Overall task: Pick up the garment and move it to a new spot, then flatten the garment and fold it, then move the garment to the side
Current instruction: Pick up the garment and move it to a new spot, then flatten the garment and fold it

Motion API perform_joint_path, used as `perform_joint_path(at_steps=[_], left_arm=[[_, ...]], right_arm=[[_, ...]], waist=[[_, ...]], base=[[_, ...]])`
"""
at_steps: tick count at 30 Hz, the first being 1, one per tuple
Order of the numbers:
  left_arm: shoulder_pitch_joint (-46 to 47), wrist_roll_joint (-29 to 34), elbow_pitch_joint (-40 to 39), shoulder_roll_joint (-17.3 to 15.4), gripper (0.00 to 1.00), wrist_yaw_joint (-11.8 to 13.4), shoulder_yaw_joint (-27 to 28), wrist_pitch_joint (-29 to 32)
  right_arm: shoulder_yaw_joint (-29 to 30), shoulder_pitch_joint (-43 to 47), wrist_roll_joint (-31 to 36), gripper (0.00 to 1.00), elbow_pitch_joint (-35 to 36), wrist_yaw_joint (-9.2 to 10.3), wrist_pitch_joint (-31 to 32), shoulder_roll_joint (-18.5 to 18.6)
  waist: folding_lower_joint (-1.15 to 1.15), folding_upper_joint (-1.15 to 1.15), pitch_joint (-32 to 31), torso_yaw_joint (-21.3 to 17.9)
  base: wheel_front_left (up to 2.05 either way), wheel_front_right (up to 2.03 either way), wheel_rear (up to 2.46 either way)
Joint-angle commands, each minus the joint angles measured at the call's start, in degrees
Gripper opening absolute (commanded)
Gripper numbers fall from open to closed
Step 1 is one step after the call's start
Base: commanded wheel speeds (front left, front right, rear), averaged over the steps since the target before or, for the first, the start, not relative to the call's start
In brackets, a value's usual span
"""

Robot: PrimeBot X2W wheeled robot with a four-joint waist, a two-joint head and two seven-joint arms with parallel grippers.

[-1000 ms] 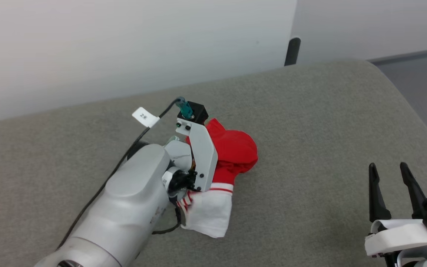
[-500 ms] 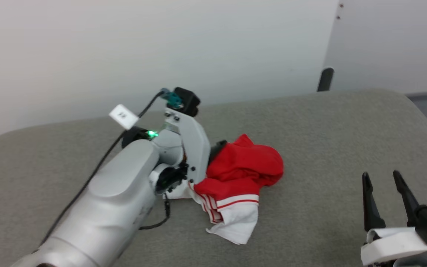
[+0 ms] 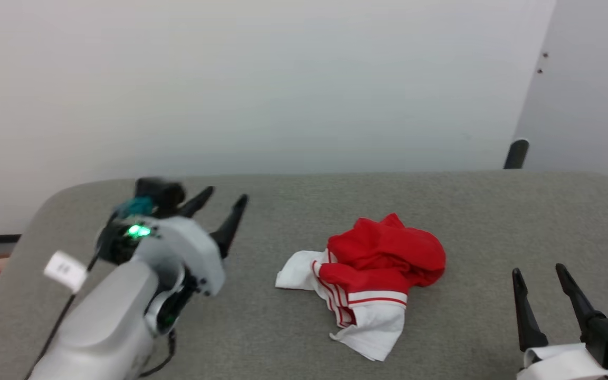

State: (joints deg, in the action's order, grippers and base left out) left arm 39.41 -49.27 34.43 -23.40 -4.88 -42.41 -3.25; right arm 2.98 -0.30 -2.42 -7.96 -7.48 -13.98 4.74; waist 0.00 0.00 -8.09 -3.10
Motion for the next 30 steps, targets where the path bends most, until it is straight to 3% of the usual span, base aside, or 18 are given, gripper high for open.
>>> perform_joint_path(at_steps=[1, 7, 17, 24, 30], left_arm=[[-2.8, 0.7, -1.3, -1.2, 1.00, 1.2, 0.9, -3.1], [-10.1, 1.1, -4.3, -5.3, 1.00, 3.9, 3.1, -9.2], [-21.6, 0.7, -10.0, -9.1, 1.00, 7.2, 9.7, -11.9], [-30.5, 4.9, -15.7, -8.6, 1.00, 9.2, 18.8, -11.9], [-35.0, 8.4, -18.5, -6.6, 1.00, 8.6, 24.7, -11.9]], right_arm=[[-0.1, 1.3, 0.6, 1.00, -0.2, -0.03, -0.4, 0.7], [0.1, 2.7, 1.5, 1.00, -0.3, -0.03, -0.9, 1.8], [2.8, 4.5, 1.8, 1.00, 0.6, -0.03, -1.2, 2.6], [4.9, 5.9, 2.1, 1.00, 1.8, -0.03, -1.3, 2.7], [5.6, 5.7, 2.3, 1.00, 1.5, -0.03, -1.3, 2.7]], waist=[[0.00, 0.00, -1.1, 2.1], [0.00, 0.00, -1.6, 4.2], [0.00, 0.00, -1.8, 5.8], [0.00, 0.00, -1.6, 5.7], [0.00, 0.00, -1.3, 5.4]], base=[[0.00, 0.00, 0.00], [0.00, 0.00, 0.00], [0.00, 0.00, 0.00], [0.00, 0.00, 0.00], [0.00, 0.00, 0.00]])
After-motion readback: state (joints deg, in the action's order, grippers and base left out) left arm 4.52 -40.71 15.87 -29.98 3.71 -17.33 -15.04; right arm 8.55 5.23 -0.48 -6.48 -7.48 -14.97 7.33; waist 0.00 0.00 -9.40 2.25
